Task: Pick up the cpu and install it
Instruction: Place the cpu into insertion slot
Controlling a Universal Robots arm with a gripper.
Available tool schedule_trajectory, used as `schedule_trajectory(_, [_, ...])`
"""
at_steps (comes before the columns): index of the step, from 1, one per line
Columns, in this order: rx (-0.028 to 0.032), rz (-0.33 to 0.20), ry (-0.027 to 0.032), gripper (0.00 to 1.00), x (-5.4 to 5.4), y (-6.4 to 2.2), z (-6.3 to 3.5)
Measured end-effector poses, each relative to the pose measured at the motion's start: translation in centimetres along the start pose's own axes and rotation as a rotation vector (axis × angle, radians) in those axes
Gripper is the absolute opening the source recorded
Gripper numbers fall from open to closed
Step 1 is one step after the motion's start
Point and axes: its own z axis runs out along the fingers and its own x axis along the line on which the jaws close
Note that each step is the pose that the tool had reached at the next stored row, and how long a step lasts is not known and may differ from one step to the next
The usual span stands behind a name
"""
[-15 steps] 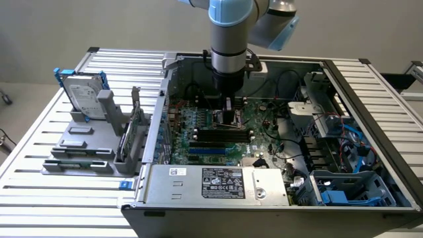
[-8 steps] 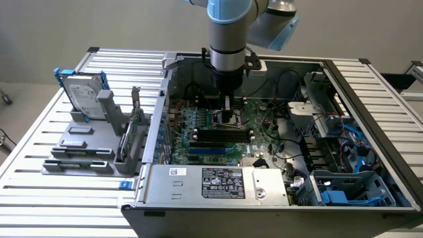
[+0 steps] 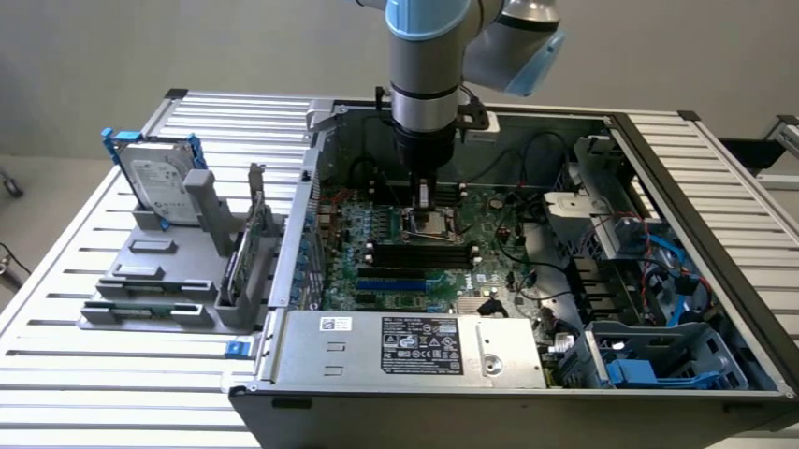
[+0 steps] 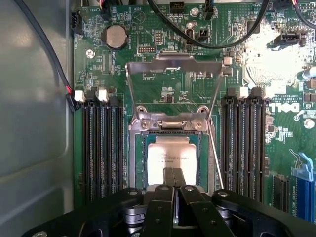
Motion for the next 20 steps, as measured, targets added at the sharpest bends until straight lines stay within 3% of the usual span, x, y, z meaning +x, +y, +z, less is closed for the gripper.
schedule_trajectory(9, [0.0214, 0.001, 0.0010, 0.11, -0.4, -1.26, -0.23])
schedule_trajectory(16, [0.0410, 0.003, 0.0108, 0.11, -0.5, -2.38, -0.64])
schedule_trajectory(20, [0.0419, 0.003, 0.0114, 0.11, -0.5, -2.50, -0.87])
